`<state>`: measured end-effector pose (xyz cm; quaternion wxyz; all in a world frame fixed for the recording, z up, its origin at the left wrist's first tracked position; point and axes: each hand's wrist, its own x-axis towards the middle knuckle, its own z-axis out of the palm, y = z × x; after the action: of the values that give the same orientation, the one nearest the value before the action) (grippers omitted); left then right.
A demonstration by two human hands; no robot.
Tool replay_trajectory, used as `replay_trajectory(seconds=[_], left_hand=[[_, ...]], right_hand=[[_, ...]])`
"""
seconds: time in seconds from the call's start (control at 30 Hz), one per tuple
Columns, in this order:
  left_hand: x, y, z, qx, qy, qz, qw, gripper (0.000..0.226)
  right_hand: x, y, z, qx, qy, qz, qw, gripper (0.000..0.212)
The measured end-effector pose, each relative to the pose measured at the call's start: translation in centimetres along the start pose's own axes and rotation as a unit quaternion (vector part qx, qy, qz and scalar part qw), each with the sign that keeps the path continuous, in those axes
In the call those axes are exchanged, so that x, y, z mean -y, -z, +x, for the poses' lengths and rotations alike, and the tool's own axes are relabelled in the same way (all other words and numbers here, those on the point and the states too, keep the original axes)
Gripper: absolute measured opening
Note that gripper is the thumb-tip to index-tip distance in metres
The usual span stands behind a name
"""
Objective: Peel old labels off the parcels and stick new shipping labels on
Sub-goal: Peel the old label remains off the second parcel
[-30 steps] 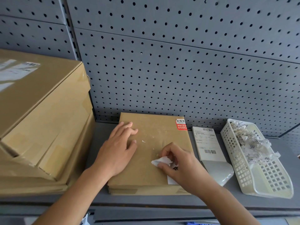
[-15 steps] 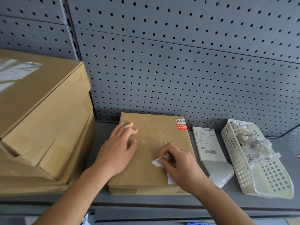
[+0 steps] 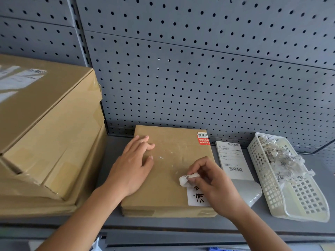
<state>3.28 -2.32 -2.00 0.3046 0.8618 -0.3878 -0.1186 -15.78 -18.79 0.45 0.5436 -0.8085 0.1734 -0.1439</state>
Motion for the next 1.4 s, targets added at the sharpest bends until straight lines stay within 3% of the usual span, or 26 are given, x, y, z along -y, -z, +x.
replay_trajectory(seconds=[0.23, 0.37, 0.53, 0.67, 1.03, 1.13, 1.4], left_hand=[[0.1, -0.1, 0.0, -0.007, -0.005, -0.003, 1.000, 0.033], [0.1, -0.2, 0.0, -0.009, -0.007, -0.001, 1.000, 0.033], [0.1, -0.1, 0.0, -0.003, -0.001, 0.003, 1.000, 0.033], [0.2, -0.1, 0.0, 0.000, -0.006, 0.001, 1.000, 0.033], [0.6, -0.1, 0.0, -0.006, -0.029, 0.000, 1.000, 0.030], [0.6, -0.1, 0.1, -0.004, -0.031, 0.002, 1.000, 0.027], [0.3, -0.1, 0.2, -0.007, -0.039, -0.005, 0.999, 0.032]], right_hand=[[-0.1, 2.6, 0.0, -0.118, 0.004, 0.093, 0.989, 0.026], [-0.2, 2.9, -0.1, -0.112, -0.019, 0.118, 0.987, 0.034], [0.4, 3.8, -0.6, -0.123, -0.056, 0.134, 0.982, 0.025], [0.4, 5.1, -1.0, -0.135, -0.053, 0.126, 0.981, 0.034], [-0.2, 10.0, -3.0, -0.233, -0.081, 0.002, 0.969, 0.011], [-0.4, 12.0, -3.5, -0.285, -0.100, -0.017, 0.953, 0.010], [-1.9, 18.3, -4.9, -0.393, -0.133, -0.202, 0.887, 0.009]])
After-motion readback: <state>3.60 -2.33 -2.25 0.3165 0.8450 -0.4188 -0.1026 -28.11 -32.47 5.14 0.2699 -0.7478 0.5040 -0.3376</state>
